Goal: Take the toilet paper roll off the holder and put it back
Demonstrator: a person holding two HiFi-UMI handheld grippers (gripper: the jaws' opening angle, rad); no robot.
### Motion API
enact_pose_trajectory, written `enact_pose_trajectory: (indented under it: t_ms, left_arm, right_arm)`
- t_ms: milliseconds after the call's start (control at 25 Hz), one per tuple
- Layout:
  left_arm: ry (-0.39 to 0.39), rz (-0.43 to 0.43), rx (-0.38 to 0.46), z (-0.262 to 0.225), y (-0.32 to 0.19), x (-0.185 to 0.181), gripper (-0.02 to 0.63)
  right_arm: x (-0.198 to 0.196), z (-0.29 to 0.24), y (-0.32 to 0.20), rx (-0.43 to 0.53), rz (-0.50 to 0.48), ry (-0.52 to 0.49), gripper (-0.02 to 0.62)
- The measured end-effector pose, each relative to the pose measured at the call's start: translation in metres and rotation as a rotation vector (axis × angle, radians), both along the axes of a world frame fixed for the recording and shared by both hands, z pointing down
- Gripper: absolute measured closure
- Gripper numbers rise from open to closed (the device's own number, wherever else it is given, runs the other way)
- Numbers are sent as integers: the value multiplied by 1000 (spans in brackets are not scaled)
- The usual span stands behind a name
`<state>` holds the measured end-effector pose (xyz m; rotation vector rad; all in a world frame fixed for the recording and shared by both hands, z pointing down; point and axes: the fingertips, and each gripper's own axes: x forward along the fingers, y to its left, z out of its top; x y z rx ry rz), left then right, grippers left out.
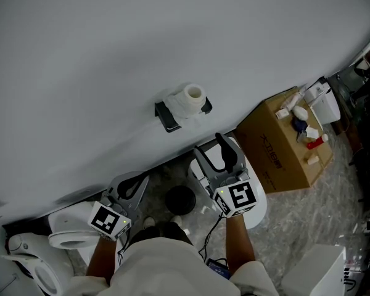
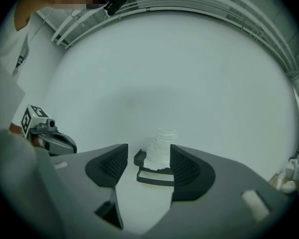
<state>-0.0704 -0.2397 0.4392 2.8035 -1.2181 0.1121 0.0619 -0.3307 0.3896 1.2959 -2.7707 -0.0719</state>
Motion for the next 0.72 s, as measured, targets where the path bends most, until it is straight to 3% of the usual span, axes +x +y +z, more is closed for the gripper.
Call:
enact_pose_trajectory:
  t_ms: [120,560,720]
  left_arm:
    - [2,6,2,-1,0,3,607]
    - [3,32,20,-8,8,17,607]
    - [3,42,29,-12,12,21,607]
  right_arm:
    - [10,1,19,-5,19,0,340]
    - [24,-9,72,3,42,-27,568]
    - [22,-11,78,6,29,-29,586]
